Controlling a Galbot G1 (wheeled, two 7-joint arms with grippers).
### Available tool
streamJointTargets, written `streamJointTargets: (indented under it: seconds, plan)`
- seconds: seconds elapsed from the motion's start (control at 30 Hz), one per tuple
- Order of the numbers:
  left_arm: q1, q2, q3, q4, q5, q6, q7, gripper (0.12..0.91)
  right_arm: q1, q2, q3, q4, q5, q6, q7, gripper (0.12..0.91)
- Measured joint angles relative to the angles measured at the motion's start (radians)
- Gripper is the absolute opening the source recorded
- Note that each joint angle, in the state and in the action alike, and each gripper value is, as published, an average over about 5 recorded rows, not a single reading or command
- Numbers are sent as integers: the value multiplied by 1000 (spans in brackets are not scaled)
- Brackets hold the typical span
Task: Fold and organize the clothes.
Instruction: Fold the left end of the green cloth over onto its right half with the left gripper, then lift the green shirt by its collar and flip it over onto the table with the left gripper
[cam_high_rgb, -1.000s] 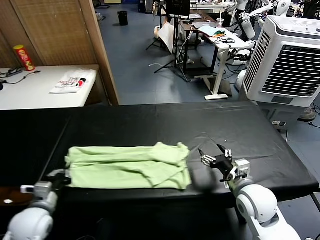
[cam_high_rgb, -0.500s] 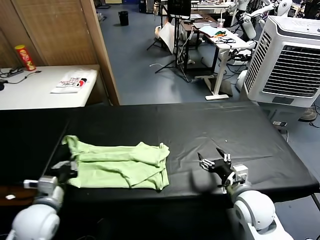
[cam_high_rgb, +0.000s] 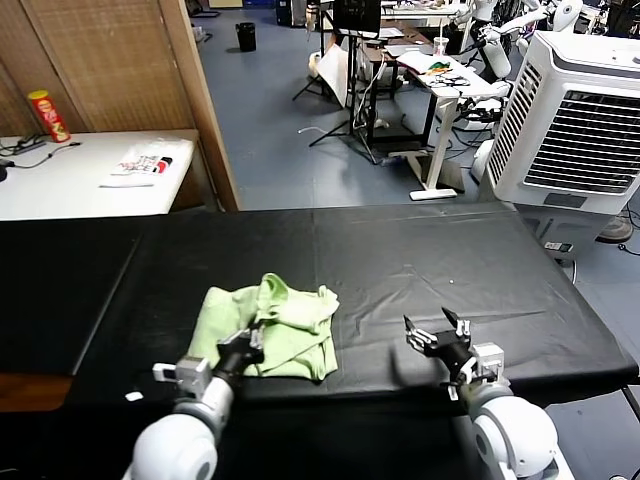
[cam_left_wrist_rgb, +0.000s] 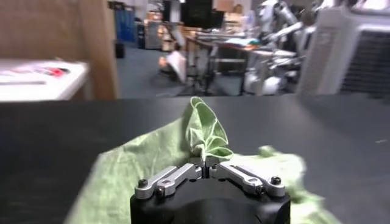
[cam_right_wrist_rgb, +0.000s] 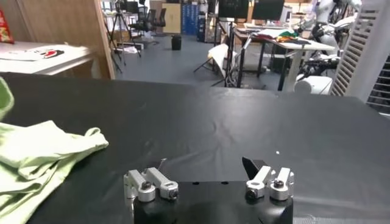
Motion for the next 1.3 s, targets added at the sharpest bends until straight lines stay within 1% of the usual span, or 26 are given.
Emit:
streamJointTargets:
  seconds: [0.33,0.5,0.53,0.6,0.73,0.77,0.87,0.9,0.97,1.0,1.17,1.3]
  plan:
    - [-24,-90,45,43,14,-15,-1,145,7,11,-17,-17,-16,0,-4,798]
    - [-26,-134,55,63,28,-28,9,153,15,3,-29,-22,-18,12,-23,798]
    - [-25,-144,57,68,32,-33,13,173,18,-1,-33,-24,-17,17,-28,798]
    - [-27,-164,60,77,37,-41,19,246,27,-12,-46,-31,-14,32,-42,798]
    - [-31,-219,72,83,48,-50,25,462,54,-44,-85,-46,13,54,-60,798]
    - [-28,-233,73,80,52,-53,29,529,63,-53,-97,-49,24,55,-62,798]
    - [-17,-260,60,64,56,-65,47,685,96,-71,-140,-55,48,54,-69,798]
    - [-12,-260,51,57,51,-70,52,725,109,-73,-157,-59,52,53,-72,798]
    - [-1,-249,25,42,39,-78,58,777,138,-73,-192,-68,54,53,-76,798]
    - [4,-237,9,35,34,-83,59,788,154,-70,-211,-74,54,53,-77,798]
    - [33,-147,-92,29,31,-109,69,798,242,-34,-312,-117,41,55,-77,798]
    - [49,-97,-174,43,31,-123,77,798,309,11,-386,-169,-14,47,-73,798]
